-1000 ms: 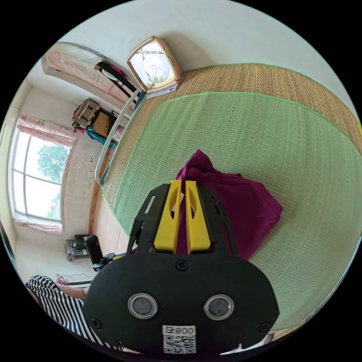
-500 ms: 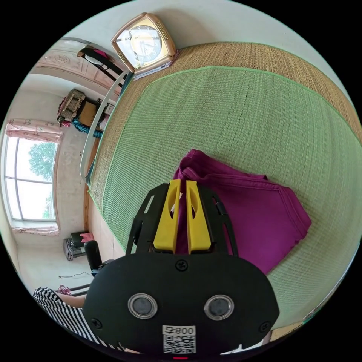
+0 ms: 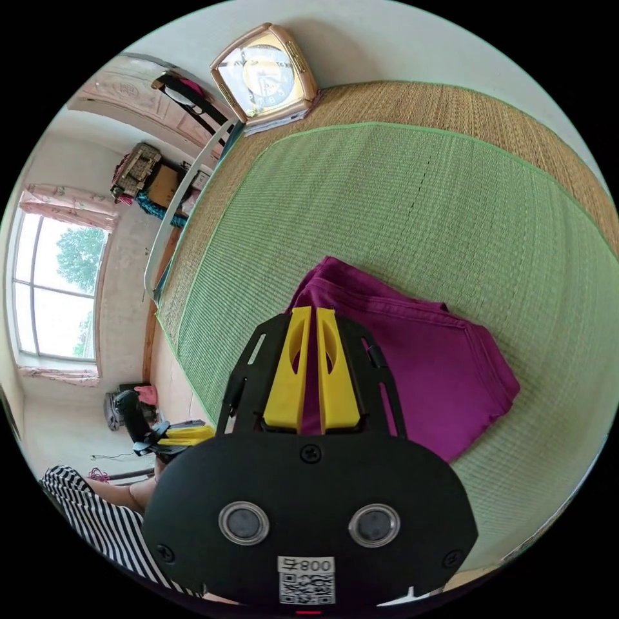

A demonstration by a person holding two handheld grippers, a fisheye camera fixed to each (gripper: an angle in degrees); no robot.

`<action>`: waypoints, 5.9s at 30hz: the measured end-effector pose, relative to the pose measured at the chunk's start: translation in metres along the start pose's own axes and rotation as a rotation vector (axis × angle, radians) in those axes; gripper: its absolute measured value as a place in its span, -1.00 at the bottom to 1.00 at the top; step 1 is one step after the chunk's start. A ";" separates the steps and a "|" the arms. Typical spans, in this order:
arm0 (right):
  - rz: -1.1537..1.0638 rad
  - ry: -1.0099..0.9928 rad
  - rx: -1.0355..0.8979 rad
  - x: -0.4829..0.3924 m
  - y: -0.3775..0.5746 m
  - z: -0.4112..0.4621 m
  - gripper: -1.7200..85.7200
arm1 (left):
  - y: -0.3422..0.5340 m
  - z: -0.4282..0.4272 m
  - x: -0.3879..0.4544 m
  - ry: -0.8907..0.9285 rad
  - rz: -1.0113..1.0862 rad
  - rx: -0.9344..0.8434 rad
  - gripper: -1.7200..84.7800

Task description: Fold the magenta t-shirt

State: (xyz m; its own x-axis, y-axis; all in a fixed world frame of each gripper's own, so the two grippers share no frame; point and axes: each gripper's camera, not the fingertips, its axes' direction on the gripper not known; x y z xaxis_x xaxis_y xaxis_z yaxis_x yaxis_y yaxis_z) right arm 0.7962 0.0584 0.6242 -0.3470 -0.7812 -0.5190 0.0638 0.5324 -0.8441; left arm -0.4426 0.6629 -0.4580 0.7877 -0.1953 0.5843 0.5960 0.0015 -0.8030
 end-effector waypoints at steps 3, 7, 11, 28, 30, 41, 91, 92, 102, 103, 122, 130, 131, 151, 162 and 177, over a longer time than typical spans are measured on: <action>0.004 0.012 -0.056 0.001 -0.007 0.019 -0.92 | -0.008 0.003 0.009 -0.137 0.072 -0.026 -0.81; -0.015 0.023 -0.068 -0.004 -0.014 0.028 -0.92 | -0.016 0.012 0.010 -0.156 0.080 -0.118 -0.85; -0.055 0.069 -0.090 -0.018 -0.027 0.036 -0.91 | -0.016 0.008 0.014 -0.150 0.057 -0.137 -0.92; -0.379 0.267 -0.247 -0.082 0.176 0.005 -0.80 | -0.014 -0.011 0.039 -0.140 0.084 -0.169 -0.92; -0.411 0.306 -0.262 -0.090 0.196 0.016 -0.80 | -0.014 -0.010 0.041 -0.152 0.080 -0.179 -0.94; -0.461 0.443 -0.251 -0.102 0.217 0.055 -0.93 | -0.011 -0.007 0.066 -0.192 0.081 -0.204 -0.96; -0.310 0.220 -0.202 -0.009 0.240 0.041 -0.96 | -0.033 0.030 0.132 -0.335 0.124 -0.257 -0.96; -0.295 0.181 -0.167 -0.006 0.242 0.035 -0.96 | -0.034 0.027 0.136 -0.317 0.134 -0.233 -0.96; -0.242 0.192 0.051 0.036 0.169 -0.025 -0.96 | -0.114 0.067 0.173 -0.299 0.351 -0.166 -0.96; -0.228 0.205 0.075 0.044 0.150 -0.028 -0.96 | -0.127 0.077 0.174 -0.316 0.368 -0.189 -0.96; 0.010 0.222 0.175 0.132 0.094 -0.021 -0.96 | -0.170 0.102 0.134 -0.332 0.272 -0.166 -0.96; -0.059 0.183 0.196 0.113 0.106 -0.026 -0.96 | -0.170 0.103 0.136 -0.251 0.276 -0.123 -0.96; -0.052 0.189 0.170 0.116 0.102 -0.018 -0.96 | -0.171 0.111 0.133 -0.299 0.271 -0.151 -0.96; -0.130 -0.088 -0.023 0.085 0.208 -0.008 -0.96 | -0.055 0.068 0.118 -0.234 0.202 -0.135 -0.96; -0.108 -0.098 -0.101 0.076 0.237 0.005 -0.96 | 0.005 0.077 0.112 -0.264 0.178 -0.172 -0.94; 0.116 -0.258 -0.035 0.129 0.252 -0.008 -0.96 | 0.050 0.109 0.088 -0.369 0.110 -0.221 -0.95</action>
State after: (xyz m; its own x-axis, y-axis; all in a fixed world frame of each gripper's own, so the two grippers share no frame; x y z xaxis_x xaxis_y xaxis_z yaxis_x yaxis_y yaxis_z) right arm 0.7596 0.0942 0.3456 -0.0891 -0.7693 -0.6326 0.0554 0.6303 -0.7744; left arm -0.3269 0.7525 -0.4337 0.8713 0.1578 0.4648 0.4897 -0.2149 -0.8450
